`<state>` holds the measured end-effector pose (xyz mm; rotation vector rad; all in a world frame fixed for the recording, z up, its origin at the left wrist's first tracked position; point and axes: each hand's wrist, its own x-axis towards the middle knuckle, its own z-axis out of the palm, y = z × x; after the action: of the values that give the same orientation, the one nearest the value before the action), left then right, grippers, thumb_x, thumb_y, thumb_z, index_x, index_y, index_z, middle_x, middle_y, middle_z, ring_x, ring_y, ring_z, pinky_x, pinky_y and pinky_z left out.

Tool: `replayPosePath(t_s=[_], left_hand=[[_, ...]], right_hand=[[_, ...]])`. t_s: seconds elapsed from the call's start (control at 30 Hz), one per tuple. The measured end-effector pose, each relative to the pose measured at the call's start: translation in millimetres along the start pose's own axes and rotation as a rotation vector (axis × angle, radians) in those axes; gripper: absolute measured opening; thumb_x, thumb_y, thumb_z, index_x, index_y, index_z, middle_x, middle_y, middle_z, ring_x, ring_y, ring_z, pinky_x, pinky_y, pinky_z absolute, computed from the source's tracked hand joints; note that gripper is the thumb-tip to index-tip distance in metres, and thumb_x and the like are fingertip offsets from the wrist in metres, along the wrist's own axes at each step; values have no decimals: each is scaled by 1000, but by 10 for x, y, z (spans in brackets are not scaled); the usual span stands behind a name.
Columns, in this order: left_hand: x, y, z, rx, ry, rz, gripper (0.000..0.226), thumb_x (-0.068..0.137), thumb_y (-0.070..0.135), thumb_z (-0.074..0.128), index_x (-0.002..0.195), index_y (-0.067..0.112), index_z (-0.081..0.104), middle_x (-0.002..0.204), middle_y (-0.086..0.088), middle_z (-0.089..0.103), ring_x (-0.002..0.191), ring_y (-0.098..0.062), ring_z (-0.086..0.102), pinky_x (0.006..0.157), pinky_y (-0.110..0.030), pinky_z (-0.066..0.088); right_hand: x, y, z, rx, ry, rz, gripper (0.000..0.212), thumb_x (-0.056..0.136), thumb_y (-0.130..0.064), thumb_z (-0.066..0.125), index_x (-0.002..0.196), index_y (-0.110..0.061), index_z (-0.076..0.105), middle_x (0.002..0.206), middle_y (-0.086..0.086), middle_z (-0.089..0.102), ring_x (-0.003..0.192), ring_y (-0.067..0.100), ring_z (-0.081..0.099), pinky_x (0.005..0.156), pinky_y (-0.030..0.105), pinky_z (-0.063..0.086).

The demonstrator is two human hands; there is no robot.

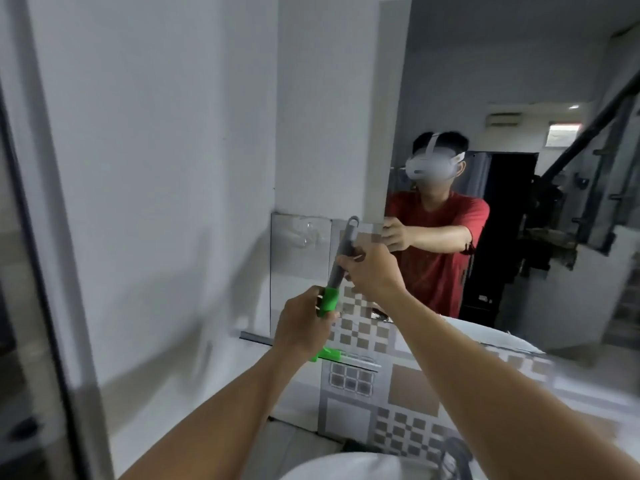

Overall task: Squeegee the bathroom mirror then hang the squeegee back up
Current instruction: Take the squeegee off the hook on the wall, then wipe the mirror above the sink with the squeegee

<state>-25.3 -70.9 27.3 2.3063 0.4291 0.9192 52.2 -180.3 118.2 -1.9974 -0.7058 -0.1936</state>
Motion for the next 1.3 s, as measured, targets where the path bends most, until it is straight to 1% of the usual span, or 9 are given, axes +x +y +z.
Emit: replayPosePath(t_s=[0.13, 0.27, 0.4, 0.5, 0.6, 0.77, 0.93, 1.17, 1.3], left_hand=[[-119, 402, -146, 195, -67, 127, 19, 93, 28, 66, 110, 19, 68, 92, 0, 75, 78, -20, 68, 72, -33, 55], [-159, 860, -281, 333, -125, 227, 14, 92, 26, 63, 105, 25, 66, 88, 1, 72, 77, -22, 66, 75, -39, 57], [-136, 1316, -357, 483, -105, 377, 17, 93, 23, 66, 110, 24, 68, 92, 0, 71, 80, -23, 66, 79, -41, 57], [-47, 1604, -416, 528, -91, 513, 17, 93, 19, 68, 110, 19, 68, 97, -3, 72, 83, -22, 67, 77, -37, 56], [97, 1795, -479, 535, -74, 625, 18, 94, 11, 64, 110, 18, 70, 96, -1, 71, 85, -20, 68, 74, -33, 54], [382, 2056, -547, 473, -7, 760, 32, 93, 4, 63, 119, 20, 71, 108, 1, 73, 99, -20, 67, 80, -34, 54], [455, 2029, -340, 339, 392, 965, 28, 94, 15, 61, 120, 9, 69, 115, -8, 71, 107, -25, 64, 94, -39, 54], [647, 1615, 348, 297, 177, 818, 37, 90, 21, 67, 126, 14, 62, 126, -5, 63, 113, -22, 63, 87, -34, 60], [930, 1621, 544, 445, 152, 826, 64, 92, 32, 63, 150, 17, 41, 150, -6, 43, 140, -25, 42, 114, -35, 42]], right_hand=[[-221, 17, -588, -277, 117, -40, 35, 79, -46, 78, 90, -15, 66, 84, 2, 72, 79, 26, 70, 69, 45, 58], [-430, 42, -1072, -462, 247, -164, 63, 76, -46, 82, 120, -15, 50, 128, 12, 52, 119, 34, 51, 93, 52, 50], [-552, 80, -1469, -819, 101, -278, 43, 92, -40, 59, 130, -20, 56, 136, 7, 46, 135, 37, 34, 112, 66, 24], [-644, 93, -1672, -881, 15, -393, 26, 95, -17, 45, 112, -25, 63, 116, 0, 61, 116, 28, 58, 107, 63, 31], [-680, 81, -1866, -857, 43, -502, 27, 103, -28, 42, 123, -25, 60, 112, 2, 65, 96, 27, 66, 86, 48, 52], [-568, 110, -2081, -758, 115, -601, 31, 99, -33, 58, 129, -24, 55, 114, 3, 64, 96, 25, 62, 76, 47, 56], [-241, 70, -2325, -758, 253, -596, 28, 101, -28, 51, 128, -22, 53, 113, 6, 63, 94, 29, 63, 74, 51, 56], [204, -185, -2676, -834, 288, -555, 38, 103, -23, 48, 140, -35, 44, 104, 6, 60, 73, 21, 62, 65, 43, 59], [493, -337, -2837, -913, 278, -528, 48, 106, -24, 44, 146, -46, 35, 102, 7, 57, 79, 23, 61, 72, 41, 59]])
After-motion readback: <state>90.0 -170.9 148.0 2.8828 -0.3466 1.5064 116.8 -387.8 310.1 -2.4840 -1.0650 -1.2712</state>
